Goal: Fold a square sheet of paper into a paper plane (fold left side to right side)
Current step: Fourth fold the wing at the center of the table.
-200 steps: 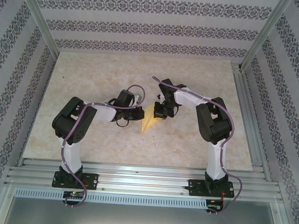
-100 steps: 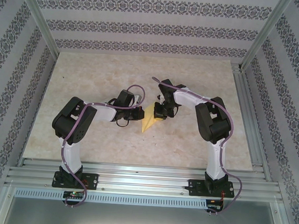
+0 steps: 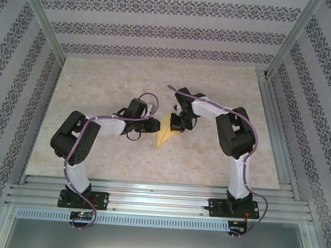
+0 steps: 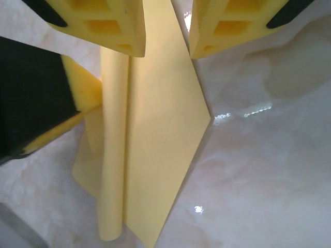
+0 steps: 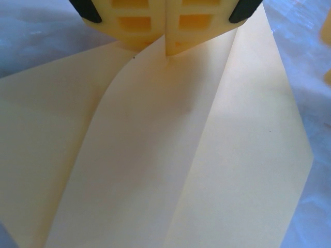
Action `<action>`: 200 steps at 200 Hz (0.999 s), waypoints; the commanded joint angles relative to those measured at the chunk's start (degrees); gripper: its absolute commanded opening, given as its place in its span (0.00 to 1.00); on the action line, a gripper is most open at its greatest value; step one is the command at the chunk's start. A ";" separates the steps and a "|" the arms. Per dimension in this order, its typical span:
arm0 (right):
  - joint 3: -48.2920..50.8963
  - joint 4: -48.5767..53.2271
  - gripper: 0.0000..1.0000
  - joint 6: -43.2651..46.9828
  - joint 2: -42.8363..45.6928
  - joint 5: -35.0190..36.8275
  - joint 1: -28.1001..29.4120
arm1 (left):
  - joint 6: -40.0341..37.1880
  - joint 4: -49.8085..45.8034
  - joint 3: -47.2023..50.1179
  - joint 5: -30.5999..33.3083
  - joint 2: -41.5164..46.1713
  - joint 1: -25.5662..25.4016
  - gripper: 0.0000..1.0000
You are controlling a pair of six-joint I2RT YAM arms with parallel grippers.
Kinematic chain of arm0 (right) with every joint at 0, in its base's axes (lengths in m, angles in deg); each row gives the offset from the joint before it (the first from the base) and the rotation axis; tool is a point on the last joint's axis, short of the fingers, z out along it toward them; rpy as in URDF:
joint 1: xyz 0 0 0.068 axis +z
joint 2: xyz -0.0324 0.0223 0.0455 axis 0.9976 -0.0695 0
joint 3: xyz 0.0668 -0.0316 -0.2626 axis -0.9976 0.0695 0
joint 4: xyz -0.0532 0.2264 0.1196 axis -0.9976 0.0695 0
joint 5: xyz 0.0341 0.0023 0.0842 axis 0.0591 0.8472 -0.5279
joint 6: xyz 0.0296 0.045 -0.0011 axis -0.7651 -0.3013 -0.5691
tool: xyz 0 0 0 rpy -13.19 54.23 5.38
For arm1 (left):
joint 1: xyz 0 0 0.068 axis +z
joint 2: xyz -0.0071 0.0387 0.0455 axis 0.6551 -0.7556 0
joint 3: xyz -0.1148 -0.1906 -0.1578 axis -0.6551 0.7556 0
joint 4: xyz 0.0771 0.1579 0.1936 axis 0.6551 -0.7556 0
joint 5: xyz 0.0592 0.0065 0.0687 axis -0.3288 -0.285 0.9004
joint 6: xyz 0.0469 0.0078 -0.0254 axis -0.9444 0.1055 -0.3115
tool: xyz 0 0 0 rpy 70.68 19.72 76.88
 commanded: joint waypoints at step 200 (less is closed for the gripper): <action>-0.18 1.49 0.00 0.71 -2.41 3.99 0.71 | 4.17 6.76 -1.08 -11.89 -3.17 -6.03 0.15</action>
